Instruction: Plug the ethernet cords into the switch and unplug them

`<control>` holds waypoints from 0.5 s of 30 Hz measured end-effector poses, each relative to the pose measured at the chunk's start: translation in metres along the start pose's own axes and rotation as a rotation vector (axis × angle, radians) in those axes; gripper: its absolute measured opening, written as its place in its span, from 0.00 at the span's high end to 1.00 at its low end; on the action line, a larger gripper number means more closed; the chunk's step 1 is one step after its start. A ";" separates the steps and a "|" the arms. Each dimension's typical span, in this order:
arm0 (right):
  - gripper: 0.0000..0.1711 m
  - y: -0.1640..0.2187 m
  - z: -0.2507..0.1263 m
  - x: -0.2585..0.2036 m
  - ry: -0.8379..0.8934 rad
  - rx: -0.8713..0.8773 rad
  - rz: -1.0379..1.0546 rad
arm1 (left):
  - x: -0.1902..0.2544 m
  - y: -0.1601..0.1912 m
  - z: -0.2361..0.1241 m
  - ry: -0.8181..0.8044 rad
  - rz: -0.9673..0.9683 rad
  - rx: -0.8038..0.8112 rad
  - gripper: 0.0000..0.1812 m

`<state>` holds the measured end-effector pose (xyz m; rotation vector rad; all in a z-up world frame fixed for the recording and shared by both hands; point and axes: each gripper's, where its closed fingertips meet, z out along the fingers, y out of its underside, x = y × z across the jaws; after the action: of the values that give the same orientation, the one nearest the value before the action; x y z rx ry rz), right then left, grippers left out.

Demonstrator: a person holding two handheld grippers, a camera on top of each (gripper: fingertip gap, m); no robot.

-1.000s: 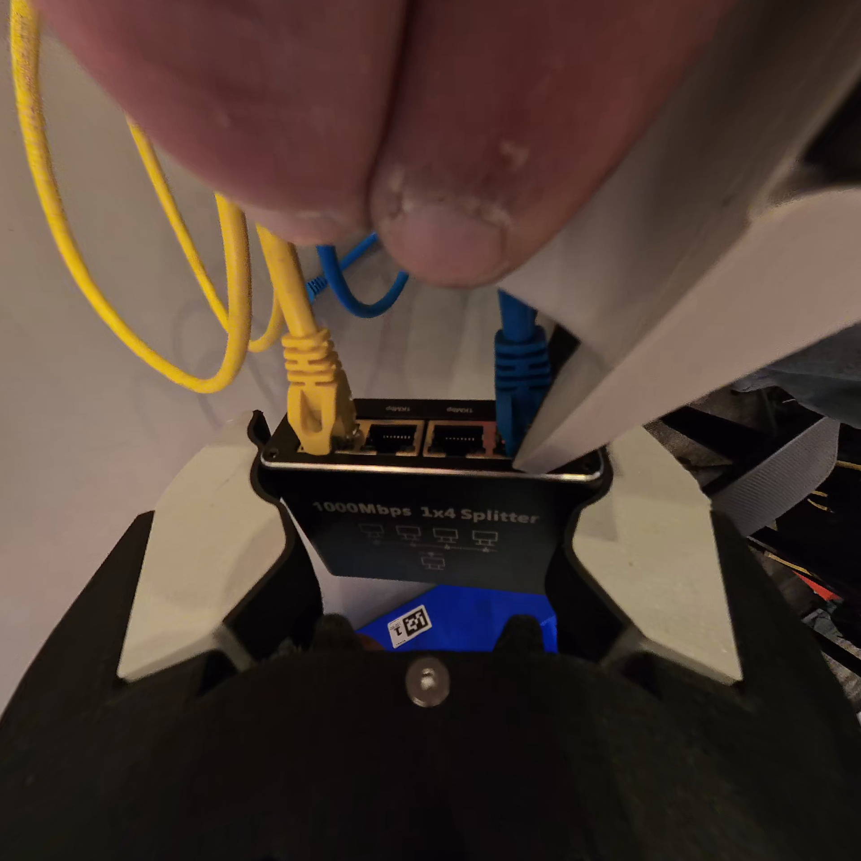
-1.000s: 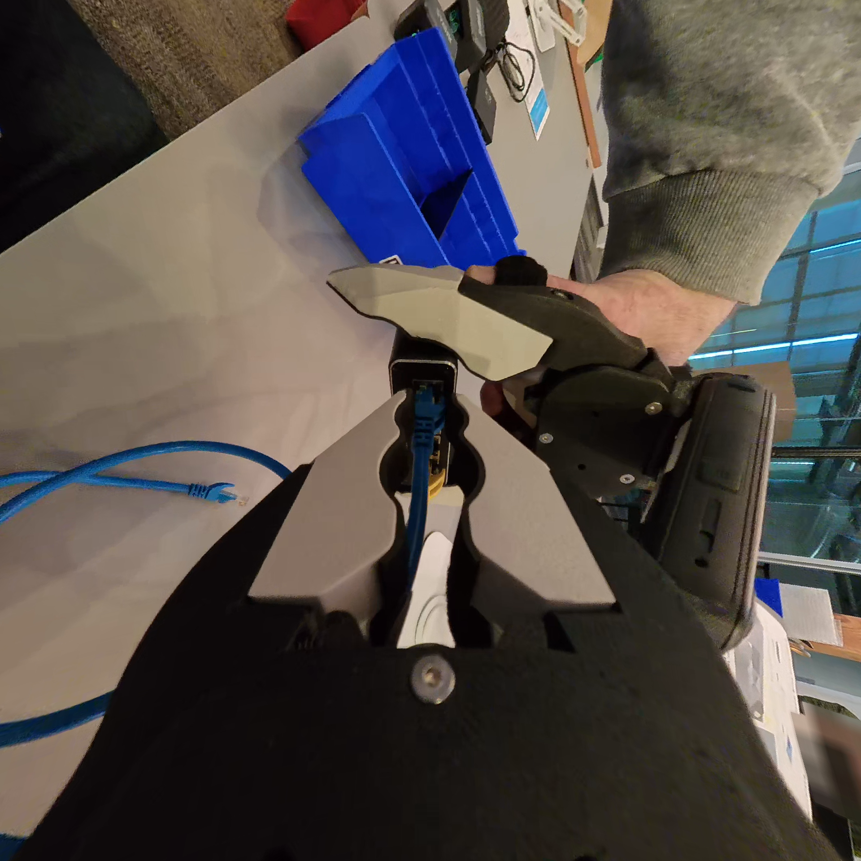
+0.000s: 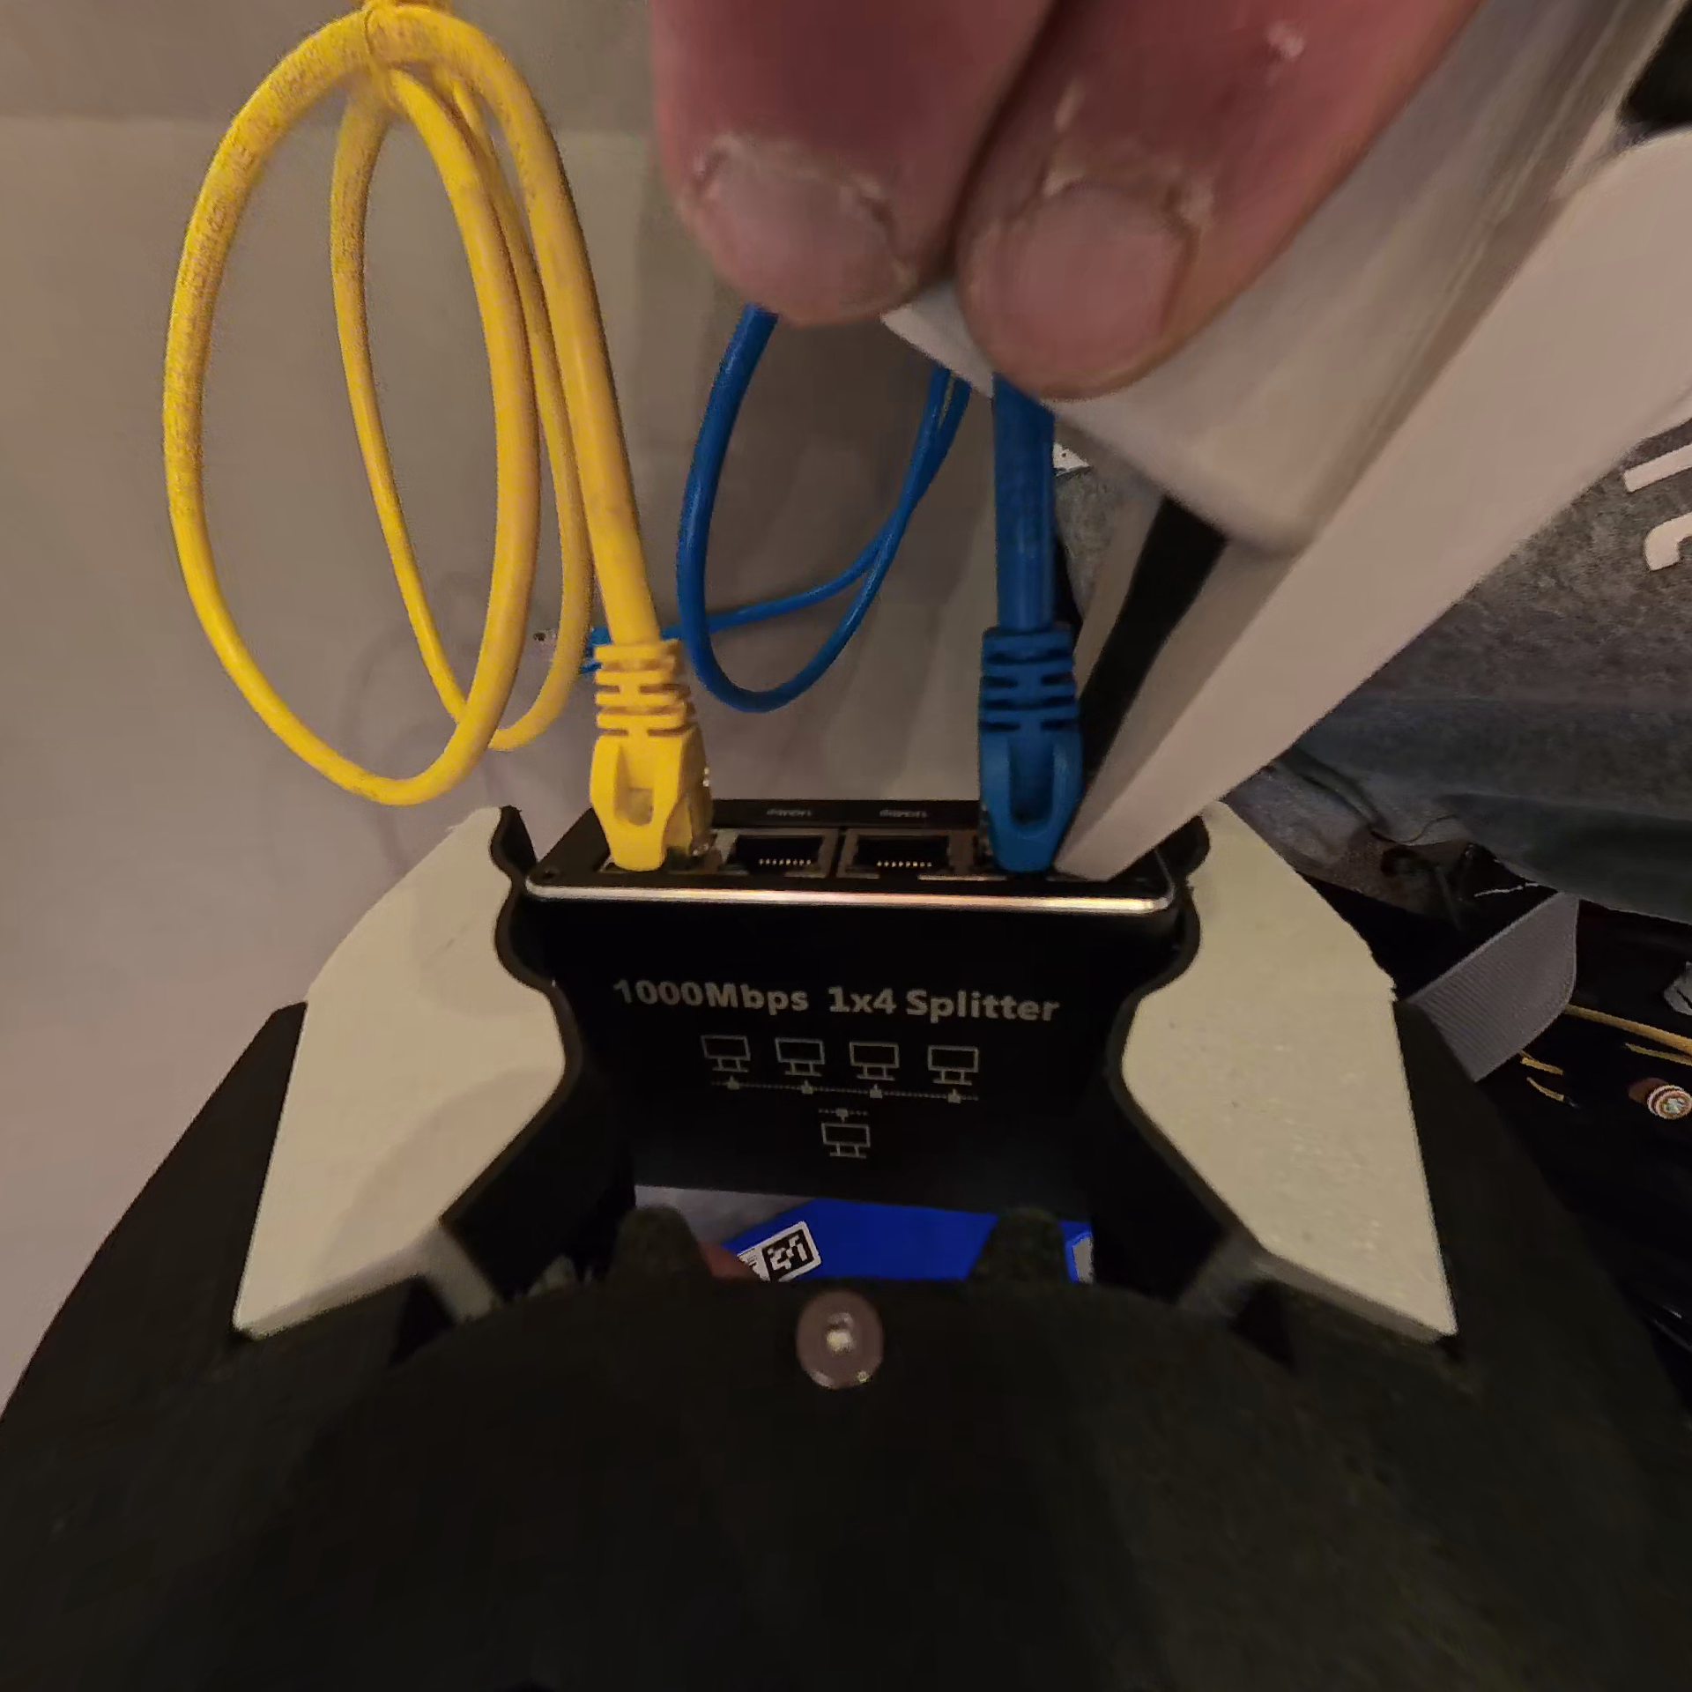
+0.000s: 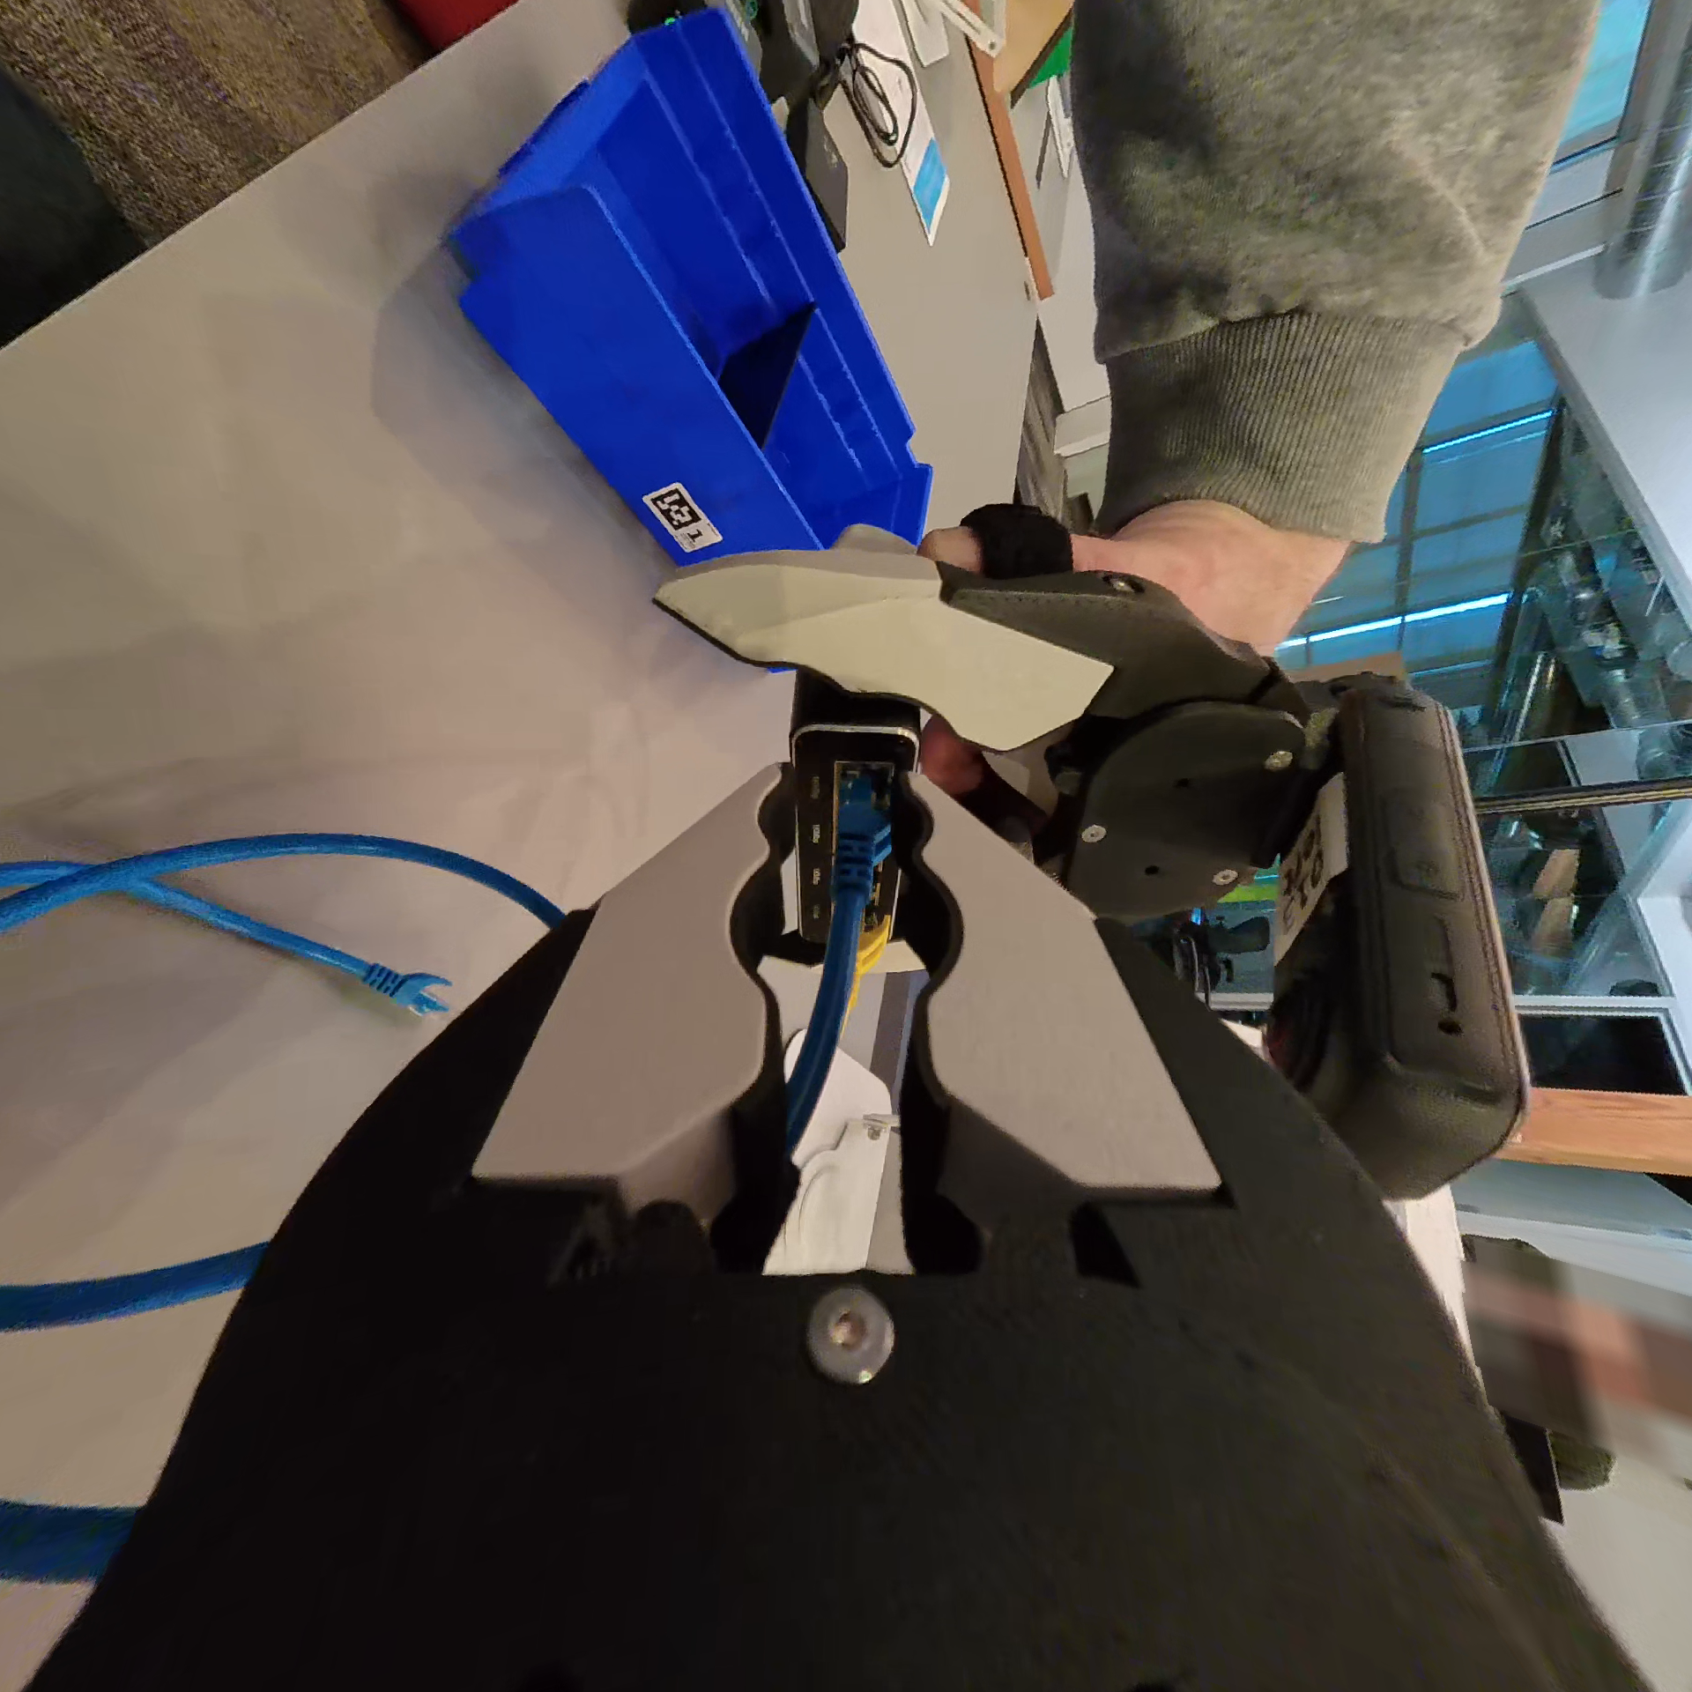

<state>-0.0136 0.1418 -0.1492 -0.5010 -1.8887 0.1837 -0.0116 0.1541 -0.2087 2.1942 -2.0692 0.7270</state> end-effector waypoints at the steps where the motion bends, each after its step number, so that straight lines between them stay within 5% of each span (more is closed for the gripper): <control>1: 0.90 0.000 0.000 0.000 -0.005 -0.008 -0.003 | 0.000 0.000 0.000 -0.001 0.001 -0.004 0.30; 15: 0.88 0.009 -0.005 0.008 -0.007 -0.067 0.020 | -0.002 0.000 -0.001 0.000 -0.011 -0.020 0.30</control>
<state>-0.0093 0.1530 -0.1439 -0.5652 -1.9021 0.1354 -0.0120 0.1565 -0.2091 2.1936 -2.0534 0.7024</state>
